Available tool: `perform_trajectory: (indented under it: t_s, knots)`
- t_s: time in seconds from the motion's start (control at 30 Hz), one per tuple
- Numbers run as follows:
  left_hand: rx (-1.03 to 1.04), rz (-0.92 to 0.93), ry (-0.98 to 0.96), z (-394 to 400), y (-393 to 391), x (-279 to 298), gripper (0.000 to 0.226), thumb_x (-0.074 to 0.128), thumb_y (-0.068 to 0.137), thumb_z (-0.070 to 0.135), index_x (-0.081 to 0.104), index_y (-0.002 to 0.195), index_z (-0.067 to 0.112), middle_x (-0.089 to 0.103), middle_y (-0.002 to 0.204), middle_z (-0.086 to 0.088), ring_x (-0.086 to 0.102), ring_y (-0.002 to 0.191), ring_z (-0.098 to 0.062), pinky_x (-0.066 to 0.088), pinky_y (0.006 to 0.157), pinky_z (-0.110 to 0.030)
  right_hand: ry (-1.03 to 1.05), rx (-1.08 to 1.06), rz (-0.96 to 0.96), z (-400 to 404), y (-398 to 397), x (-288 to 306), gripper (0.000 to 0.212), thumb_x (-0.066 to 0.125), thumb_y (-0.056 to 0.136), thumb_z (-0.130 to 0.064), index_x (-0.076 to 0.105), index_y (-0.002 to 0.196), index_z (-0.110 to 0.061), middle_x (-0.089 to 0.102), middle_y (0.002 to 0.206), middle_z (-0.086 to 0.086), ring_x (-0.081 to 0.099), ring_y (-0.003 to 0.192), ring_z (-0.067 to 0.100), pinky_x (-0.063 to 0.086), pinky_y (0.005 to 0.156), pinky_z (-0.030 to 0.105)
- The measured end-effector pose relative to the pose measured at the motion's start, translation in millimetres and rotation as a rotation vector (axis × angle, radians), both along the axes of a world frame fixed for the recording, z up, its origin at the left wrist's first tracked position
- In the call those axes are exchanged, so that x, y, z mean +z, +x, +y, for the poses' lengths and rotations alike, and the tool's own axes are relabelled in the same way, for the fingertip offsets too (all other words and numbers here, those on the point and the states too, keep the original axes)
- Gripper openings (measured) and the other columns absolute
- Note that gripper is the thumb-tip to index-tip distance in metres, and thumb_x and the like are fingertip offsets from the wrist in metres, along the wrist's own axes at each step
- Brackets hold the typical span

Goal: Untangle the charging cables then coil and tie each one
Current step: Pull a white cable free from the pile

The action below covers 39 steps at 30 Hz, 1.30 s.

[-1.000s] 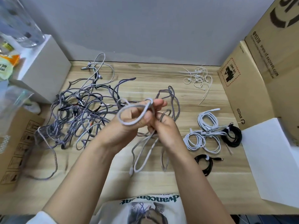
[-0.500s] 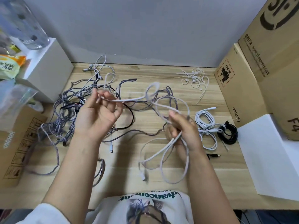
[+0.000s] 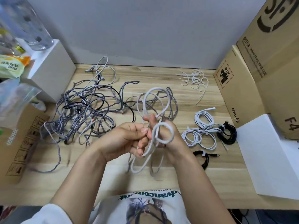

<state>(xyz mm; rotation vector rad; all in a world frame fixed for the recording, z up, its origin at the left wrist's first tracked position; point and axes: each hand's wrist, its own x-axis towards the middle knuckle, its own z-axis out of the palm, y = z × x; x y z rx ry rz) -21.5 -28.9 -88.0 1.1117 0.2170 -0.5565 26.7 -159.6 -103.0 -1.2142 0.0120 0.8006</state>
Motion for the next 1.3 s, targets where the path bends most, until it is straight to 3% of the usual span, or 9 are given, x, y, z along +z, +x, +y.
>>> perform_trajectory:
  t_s: [0.1, 0.17, 0.33, 0.47, 0.6, 0.7, 0.8, 1.13, 1.3]
  knots:
    - [-0.049, 0.047, -0.029, 6, 0, -2, 0.022, 0.084, 0.061, 0.03, 0.071, 0.063, 0.013, 0.054, 0.05, -0.002, 0.053, 0.04, -0.009, 0.049, 0.041, -0.019, 0.075, 0.049, -0.017, -8, 2, 5, 0.037, 0.09, 0.046, -0.038, 0.071, 0.076, -0.025, 0.059, 0.079, 0.021, 0.052, 0.058, 0.024, 0.042, 0.062, 0.04]
    - [-0.002, 0.115, 0.009, 8, 0, -6, 0.018, 0.075, 0.071, 0.023, 0.071, 0.058, 0.011, 0.052, 0.048, -0.001, 0.053, 0.038, -0.008, 0.049, 0.04, -0.021, 0.112, 0.056, -0.043, -12, 1, 13, 0.014, 0.078, 0.059, -0.013, 0.073, 0.071, -0.019, 0.062, 0.078, 0.019, 0.058, 0.049, 0.022, 0.053, 0.056, 0.031]
    - [0.115, 0.18, 0.094, 8, 0, -25, 0.009, 0.067, 0.077, 0.011, 0.067, 0.068, 0.013, 0.059, 0.059, -0.007, 0.059, 0.047, -0.014, 0.051, 0.047, -0.023, 0.114, 0.051, -0.184, -16, 2, 28, 0.007, 0.065, 0.07, -0.012, 0.069, 0.075, -0.014, 0.064, 0.06, -0.006, 0.06, 0.052, 0.01, 0.054, 0.054, 0.024]
    - [0.588, 0.021, 0.742, 26, -15, -74, 0.018, 0.066, 0.08, -0.002, 0.061, 0.08, 0.015, 0.064, 0.076, -0.005, 0.061, 0.074, -0.026, 0.047, 0.072, -0.034, 0.157, -0.044, -0.262, -18, 2, 39, 0.01, 0.074, 0.075, -0.025, 0.072, 0.066, -0.019, 0.042, 0.052, -0.006, 0.035, 0.046, 0.004, 0.021, 0.045, 0.017]
    - [0.509, 0.121, 1.515, 41, -44, -111, 0.055, 0.078, 0.071, 0.03, 0.052, 0.119, 0.028, 0.039, 0.134, -0.012, 0.033, 0.127, -0.031, 0.031, 0.102, -0.053, 0.286, -0.154, -0.262, -19, 6, 41, 0.021, 0.061, 0.065, -0.038, 0.07, 0.059, -0.021, 0.045, 0.049, -0.01, 0.04, 0.047, 0.001, 0.036, 0.05, 0.01]
    - [0.257, 0.351, 1.469, 29, -59, -133, 0.082, 0.066, 0.073, 0.062, 0.022, 0.141, 0.046, -0.01, 0.157, -0.004, -0.011, 0.141, -0.032, 0.009, 0.103, -0.07, 0.292, -0.173, -0.243, -19, 9, 37, 0.021, 0.058, 0.069, -0.038, 0.069, 0.06, -0.022, 0.044, 0.05, -0.009, 0.038, 0.046, 0.002, 0.036, 0.05, 0.012]
    - [0.199, 0.394, 1.468, 15, -49, -146, 0.077, 0.046, 0.084, 0.066, 0.007, 0.146, 0.043, -0.028, 0.153, -0.002, -0.024, 0.139, -0.036, 0.0, 0.101, -0.072, 0.261, -0.187, -0.202, -18, 12, 31, 0.021, 0.058, 0.069, -0.04, 0.067, 0.059, -0.023, 0.043, 0.049, -0.009, 0.035, 0.044, 0.002, 0.028, 0.044, 0.013]
    - [0.18, 0.394, 1.359, 53, 86, -135, 0.063, 0.038, 0.095, 0.049, 0.007, 0.149, 0.036, -0.019, 0.156, -0.011, -0.007, 0.142, -0.043, -0.007, 0.107, -0.064, 0.332, -0.208, -0.08, -17, 26, 6, 0.031, 0.077, 0.062, -0.052, 0.067, 0.066, -0.023, 0.046, 0.052, -0.01, 0.037, 0.044, 0.0, 0.03, 0.043, 0.011]
    - [0.326, 0.285, 1.083, 70, 129, -98, 0.062, 0.048, 0.098, 0.025, 0.014, 0.151, 0.022, -0.009, 0.157, -0.013, 0.013, 0.142, -0.032, 0.015, 0.103, -0.023, 0.345, -0.223, -0.046, -16, 34, 0, 0.031, 0.076, 0.063, -0.054, 0.067, 0.067, -0.023, 0.046, 0.053, -0.01, 0.037, 0.044, 0.001, 0.032, 0.044, 0.012]
